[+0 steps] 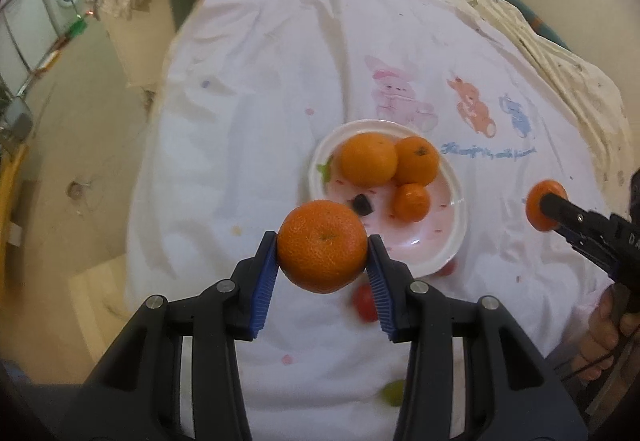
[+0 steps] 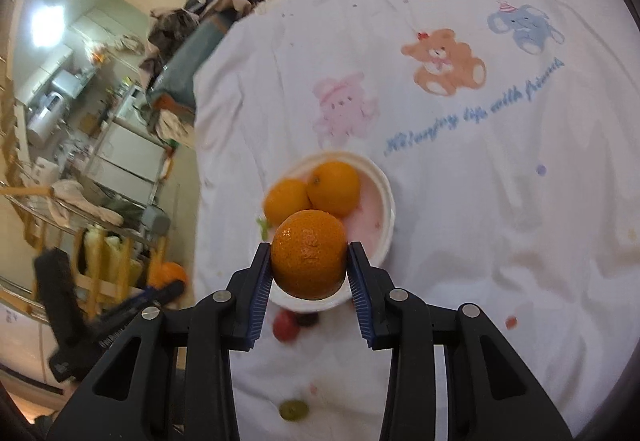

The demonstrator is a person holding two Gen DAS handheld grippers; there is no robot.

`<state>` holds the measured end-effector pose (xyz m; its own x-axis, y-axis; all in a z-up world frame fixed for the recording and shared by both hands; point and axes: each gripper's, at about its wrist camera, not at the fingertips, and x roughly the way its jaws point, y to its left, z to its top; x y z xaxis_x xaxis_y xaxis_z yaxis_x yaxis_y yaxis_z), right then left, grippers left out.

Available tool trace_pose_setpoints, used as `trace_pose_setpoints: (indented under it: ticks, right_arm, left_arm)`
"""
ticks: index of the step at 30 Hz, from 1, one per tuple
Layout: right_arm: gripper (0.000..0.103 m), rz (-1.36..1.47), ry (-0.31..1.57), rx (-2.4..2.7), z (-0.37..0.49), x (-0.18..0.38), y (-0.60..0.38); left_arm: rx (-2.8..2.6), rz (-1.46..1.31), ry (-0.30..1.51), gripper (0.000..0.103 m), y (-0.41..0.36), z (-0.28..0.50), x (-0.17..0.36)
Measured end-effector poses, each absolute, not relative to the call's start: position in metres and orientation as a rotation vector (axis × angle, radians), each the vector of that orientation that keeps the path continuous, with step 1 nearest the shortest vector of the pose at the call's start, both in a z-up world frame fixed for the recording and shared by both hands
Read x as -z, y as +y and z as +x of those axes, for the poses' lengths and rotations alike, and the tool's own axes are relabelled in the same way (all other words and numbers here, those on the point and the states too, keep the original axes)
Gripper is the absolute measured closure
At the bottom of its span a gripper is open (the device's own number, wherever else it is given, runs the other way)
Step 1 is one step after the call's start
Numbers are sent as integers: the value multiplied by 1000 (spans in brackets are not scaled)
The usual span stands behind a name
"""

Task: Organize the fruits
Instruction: 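Lift both held oranges and carry them over the plate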

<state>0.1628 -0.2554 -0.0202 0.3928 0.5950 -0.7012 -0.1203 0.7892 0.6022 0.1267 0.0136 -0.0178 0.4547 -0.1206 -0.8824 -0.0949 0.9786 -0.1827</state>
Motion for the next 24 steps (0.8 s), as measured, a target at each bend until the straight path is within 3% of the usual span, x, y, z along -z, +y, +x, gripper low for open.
trace_pose_setpoints:
  ticks: [24]
  right_arm:
    - [64, 407, 1250, -475, 224, 81, -227]
  left_arm:
    - [93, -183, 1223, 63, -39, 200, 84]
